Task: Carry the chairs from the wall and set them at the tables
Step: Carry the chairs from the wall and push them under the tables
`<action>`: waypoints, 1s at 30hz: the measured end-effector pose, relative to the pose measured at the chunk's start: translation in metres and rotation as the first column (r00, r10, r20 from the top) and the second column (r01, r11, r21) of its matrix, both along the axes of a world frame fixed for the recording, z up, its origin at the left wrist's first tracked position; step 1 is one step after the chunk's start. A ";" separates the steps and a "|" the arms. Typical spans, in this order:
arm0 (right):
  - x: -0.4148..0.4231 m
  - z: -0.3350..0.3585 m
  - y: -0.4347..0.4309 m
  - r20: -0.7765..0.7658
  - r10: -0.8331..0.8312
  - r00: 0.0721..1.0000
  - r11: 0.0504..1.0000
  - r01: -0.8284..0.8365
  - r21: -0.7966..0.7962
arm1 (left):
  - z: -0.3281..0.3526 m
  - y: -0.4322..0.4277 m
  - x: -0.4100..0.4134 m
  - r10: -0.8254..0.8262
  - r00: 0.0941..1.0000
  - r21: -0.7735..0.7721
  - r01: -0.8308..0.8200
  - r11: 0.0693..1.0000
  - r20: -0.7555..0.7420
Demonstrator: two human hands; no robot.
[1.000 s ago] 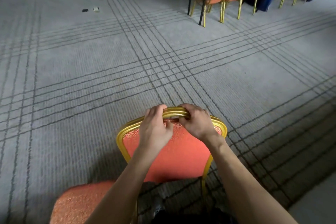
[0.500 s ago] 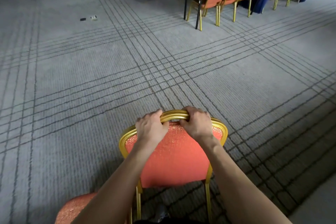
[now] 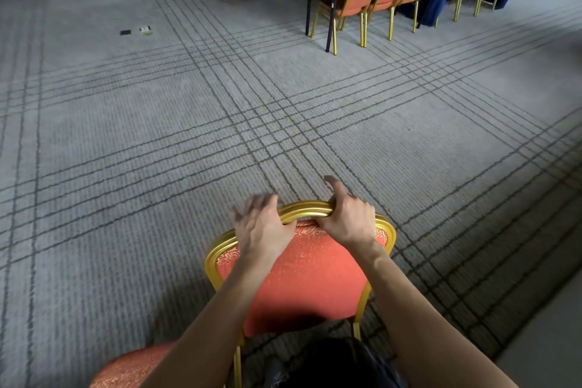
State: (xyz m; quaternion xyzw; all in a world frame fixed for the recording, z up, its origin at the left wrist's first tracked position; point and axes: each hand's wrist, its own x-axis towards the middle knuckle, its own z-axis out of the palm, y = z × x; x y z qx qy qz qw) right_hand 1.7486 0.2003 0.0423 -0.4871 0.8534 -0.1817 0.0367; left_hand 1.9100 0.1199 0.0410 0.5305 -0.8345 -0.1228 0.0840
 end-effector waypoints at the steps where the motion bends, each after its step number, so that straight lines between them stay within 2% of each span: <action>1: -0.003 -0.002 -0.002 0.006 0.006 1.000 1.000 -0.006 -0.004 | -0.003 -0.005 0.000 0.004 1.000 0.020 -0.004 1.000 0.013; 7: -0.011 -0.015 -0.024 -0.113 0.028 0.993 0.993 -0.041 -0.110 | 0.004 -0.022 -0.009 0.017 0.999 -0.005 -0.017 1.000 -0.039; 12: -0.027 -0.023 -0.060 -0.165 -0.034 0.986 0.993 0.015 -0.117 | 0.009 -0.054 -0.028 0.073 0.997 0.051 -0.074 0.996 0.028; 16: -0.050 -0.027 -0.103 -0.110 -0.031 0.993 0.994 0.019 -0.112 | 0.005 -0.094 -0.049 0.090 0.996 0.063 -0.090 0.994 0.003; 21: -0.081 -0.032 -0.153 -0.031 0.008 0.999 0.997 -0.010 -0.076 | 0.001 -0.150 -0.077 0.126 0.992 0.157 -0.126 0.980 0.004; 28: -0.120 -0.026 -0.204 -0.009 0.133 0.991 0.979 -0.133 -0.156 | 0.005 -0.196 -0.097 0.135 0.991 0.162 -0.130 0.978 -0.018; 30: -0.128 -0.018 -0.225 -0.031 0.147 0.989 0.971 -0.150 -0.185 | 0.014 -0.214 -0.106 0.128 0.991 0.112 -0.122 0.986 -0.043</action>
